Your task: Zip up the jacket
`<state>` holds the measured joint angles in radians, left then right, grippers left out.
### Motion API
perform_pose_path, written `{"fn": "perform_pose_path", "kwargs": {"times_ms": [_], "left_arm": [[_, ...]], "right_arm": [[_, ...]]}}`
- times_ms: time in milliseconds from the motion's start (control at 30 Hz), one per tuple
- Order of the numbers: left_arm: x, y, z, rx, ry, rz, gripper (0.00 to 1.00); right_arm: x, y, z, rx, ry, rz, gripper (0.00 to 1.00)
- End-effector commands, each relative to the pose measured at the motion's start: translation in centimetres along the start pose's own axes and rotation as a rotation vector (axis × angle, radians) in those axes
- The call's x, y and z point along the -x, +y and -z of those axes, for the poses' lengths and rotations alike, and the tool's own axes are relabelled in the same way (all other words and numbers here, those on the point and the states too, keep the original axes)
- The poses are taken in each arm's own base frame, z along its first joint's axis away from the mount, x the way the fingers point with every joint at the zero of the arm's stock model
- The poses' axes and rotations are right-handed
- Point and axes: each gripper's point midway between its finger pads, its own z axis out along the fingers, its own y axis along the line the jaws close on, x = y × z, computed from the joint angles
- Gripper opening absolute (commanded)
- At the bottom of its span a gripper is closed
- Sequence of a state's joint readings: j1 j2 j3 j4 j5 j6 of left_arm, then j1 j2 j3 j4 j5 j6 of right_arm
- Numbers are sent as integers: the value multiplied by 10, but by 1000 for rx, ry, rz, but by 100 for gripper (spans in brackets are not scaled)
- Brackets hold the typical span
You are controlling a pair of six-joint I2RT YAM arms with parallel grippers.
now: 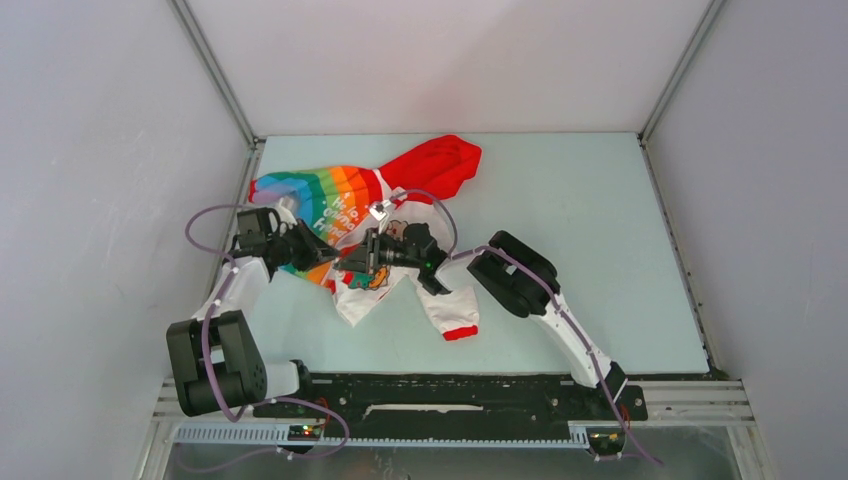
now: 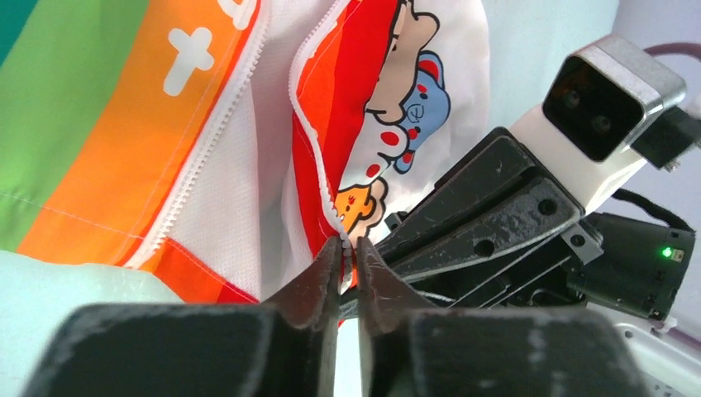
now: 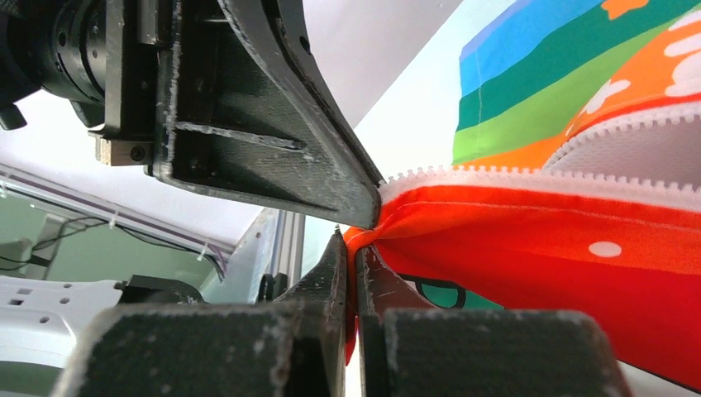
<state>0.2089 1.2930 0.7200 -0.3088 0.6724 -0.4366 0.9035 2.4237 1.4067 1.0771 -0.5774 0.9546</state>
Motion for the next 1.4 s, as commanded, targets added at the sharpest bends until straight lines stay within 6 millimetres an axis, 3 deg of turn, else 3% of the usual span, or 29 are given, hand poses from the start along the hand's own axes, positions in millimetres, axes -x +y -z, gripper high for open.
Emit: {"fn": "perform_pose_path", "kwargs": {"times_ms": [0, 133, 300, 467, 567, 667, 933, 1133, 1367], "left_arm": [[6, -3, 8, 27, -55, -25, 26], [13, 13, 30, 152, -188, 83, 52], [5, 53, 58, 260, -352, 398, 59], [-19, 87, 40, 283, -315, 631, 63], [-21, 93, 26, 252, -283, 652, 56], [-14, 106, 26, 304, -312, 626, 48], [7, 125, 24, 354, -397, 557, 49], [10, 122, 10, 278, -367, 538, 41], [18, 118, 11, 261, -387, 515, 34]], "right_arm": [[17, 13, -2, 82, -55, -30, 0], [20, 8, 3, 69, -80, -74, 0], [19, 7, 3, 65, -91, -93, 0], [22, 6, 6, 60, -97, -93, 0], [22, 7, 6, 62, -95, -88, 0], [23, 9, 6, 67, -98, -86, 0], [21, 4, 7, 63, -97, -89, 0], [23, 2, 9, 60, -97, -90, 0], [22, -1, 9, 54, -95, -91, 0]]}}
